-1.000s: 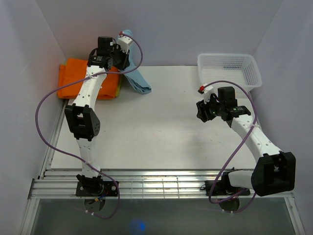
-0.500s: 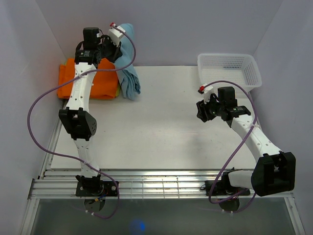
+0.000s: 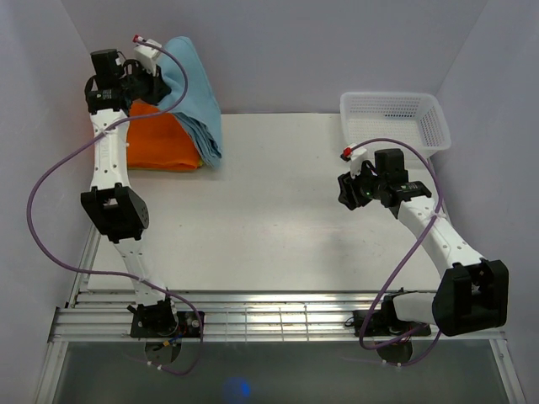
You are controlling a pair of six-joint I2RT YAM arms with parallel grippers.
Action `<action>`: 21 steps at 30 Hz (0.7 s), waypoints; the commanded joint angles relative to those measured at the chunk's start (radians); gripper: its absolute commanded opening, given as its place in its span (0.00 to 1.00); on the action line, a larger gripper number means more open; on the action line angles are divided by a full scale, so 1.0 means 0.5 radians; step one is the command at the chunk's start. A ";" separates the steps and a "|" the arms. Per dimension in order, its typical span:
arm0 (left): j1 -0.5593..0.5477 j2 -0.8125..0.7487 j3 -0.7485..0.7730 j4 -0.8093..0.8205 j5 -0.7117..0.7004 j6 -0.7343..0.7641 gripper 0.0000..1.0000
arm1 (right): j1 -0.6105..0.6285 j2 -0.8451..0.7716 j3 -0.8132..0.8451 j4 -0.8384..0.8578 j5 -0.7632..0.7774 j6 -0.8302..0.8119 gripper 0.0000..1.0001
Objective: Fold and stack the trousers
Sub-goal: Neatly place the folded trousers to the corner
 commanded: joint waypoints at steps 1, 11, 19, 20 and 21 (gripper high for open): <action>0.137 -0.195 0.025 0.348 0.198 -0.016 0.00 | -0.011 0.025 0.099 -0.002 -0.053 -0.012 0.54; 0.542 0.004 -0.325 0.718 -0.010 -0.285 0.00 | -0.011 0.062 0.096 -0.005 -0.071 0.001 0.53; 0.705 0.335 -0.337 0.885 -0.553 -0.639 0.00 | -0.008 0.111 0.103 -0.021 -0.056 -0.015 0.53; 0.705 0.351 -0.353 0.873 -0.580 -0.629 0.00 | -0.011 0.120 0.109 -0.027 -0.059 -0.018 0.53; 0.705 0.366 -0.371 0.870 -0.614 -0.623 0.00 | -0.011 0.133 0.112 -0.027 -0.059 -0.015 0.53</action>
